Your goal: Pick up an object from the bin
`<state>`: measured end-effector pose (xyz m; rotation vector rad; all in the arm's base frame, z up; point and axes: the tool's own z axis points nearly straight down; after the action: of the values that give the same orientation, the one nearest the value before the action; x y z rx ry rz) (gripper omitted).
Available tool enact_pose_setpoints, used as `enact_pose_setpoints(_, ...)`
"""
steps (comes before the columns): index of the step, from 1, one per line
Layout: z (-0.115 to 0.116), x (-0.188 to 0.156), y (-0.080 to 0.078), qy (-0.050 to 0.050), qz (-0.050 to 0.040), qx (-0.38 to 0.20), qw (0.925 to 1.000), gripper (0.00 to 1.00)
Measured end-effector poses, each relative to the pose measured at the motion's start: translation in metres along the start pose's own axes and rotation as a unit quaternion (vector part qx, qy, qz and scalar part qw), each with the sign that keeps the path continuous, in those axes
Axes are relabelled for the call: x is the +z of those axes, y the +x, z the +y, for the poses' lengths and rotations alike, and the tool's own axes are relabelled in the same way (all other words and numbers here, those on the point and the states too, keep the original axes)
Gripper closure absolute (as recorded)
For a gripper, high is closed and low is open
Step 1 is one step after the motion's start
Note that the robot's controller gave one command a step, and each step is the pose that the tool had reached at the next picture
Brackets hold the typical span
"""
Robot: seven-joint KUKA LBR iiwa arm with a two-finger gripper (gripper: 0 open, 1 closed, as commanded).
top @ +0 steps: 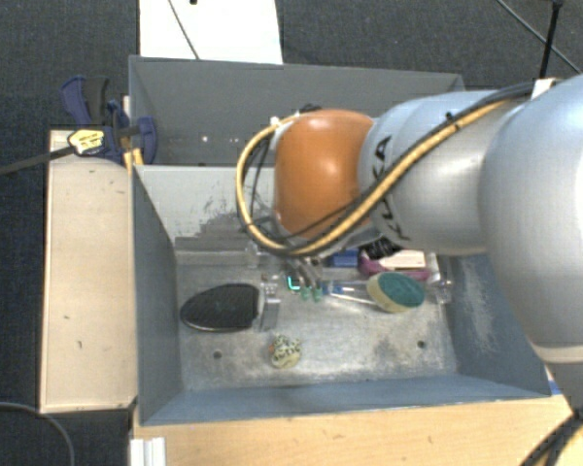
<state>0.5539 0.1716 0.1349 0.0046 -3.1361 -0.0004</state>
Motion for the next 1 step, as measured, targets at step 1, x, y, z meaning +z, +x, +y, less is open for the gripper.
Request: enact_pose_setpoints(1, 0.0403, 0.0642, 0.0056, 0.0, 0.0006, 0.066, 0.9978, 0.0)
